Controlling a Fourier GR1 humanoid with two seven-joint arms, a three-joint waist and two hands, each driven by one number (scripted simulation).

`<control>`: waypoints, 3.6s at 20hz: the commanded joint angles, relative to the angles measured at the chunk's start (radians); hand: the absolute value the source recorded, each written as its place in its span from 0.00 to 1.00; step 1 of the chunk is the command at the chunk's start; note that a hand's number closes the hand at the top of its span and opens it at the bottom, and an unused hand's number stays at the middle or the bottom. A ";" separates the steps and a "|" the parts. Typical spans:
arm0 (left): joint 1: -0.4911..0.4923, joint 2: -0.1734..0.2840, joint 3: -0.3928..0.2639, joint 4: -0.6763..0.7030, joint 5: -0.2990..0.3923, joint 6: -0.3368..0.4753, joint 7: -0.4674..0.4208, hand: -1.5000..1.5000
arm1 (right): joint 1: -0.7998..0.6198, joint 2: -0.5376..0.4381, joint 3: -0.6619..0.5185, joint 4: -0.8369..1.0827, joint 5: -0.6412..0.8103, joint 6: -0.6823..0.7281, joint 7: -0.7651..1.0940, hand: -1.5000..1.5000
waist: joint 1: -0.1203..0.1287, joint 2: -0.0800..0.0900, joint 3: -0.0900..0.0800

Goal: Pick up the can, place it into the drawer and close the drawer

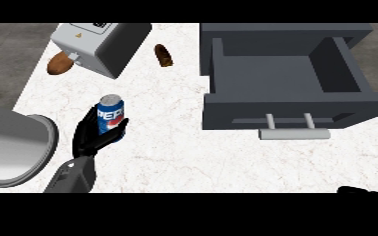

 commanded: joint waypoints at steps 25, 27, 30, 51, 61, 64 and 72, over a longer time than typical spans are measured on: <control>-0.352 -0.136 -0.126 -0.040 -0.020 0.048 0.142 1.00 | -0.054 0.035 0.035 0.044 0.109 -0.040 -0.043 0.00 | 0.013 -0.004 0.001; -0.358 -0.129 -0.151 -0.124 -0.026 0.065 0.195 1.00 | 0.019 0.006 -0.040 -0.028 0.037 -0.007 -0.028 0.00 | 0.009 -0.008 0.001; -0.380 -0.121 -0.194 -0.215 -0.017 0.061 0.320 1.00 | -0.065 -0.054 -0.070 -0.009 0.015 -0.018 0.059 0.00 | 0.014 -0.007 0.001; -0.888 -0.138 -0.366 -0.284 0.074 0.380 0.809 1.00 | -0.064 -0.020 -0.029 -0.072 0.040 -0.035 0.079 0.00 | -0.016 0.001 0.001; -1.116 -0.138 -0.439 -0.061 0.191 0.422 0.810 1.00 | -0.084 -0.009 0.013 -0.071 0.085 -0.051 0.090 0.00 | -0.035 0.006 0.002; -1.150 -0.138 -0.488 0.037 0.235 0.466 0.750 1.00 | -0.134 -0.038 0.007 -0.053 0.056 -0.041 0.107 0.00 | -0.067 0.015 0.003; -1.227 -0.138 -0.531 0.168 0.270 0.515 0.711 1.00 | -0.141 -0.066 0.004 -0.045 0.036 -0.017 0.123 0.00 | -0.099 0.023 0.004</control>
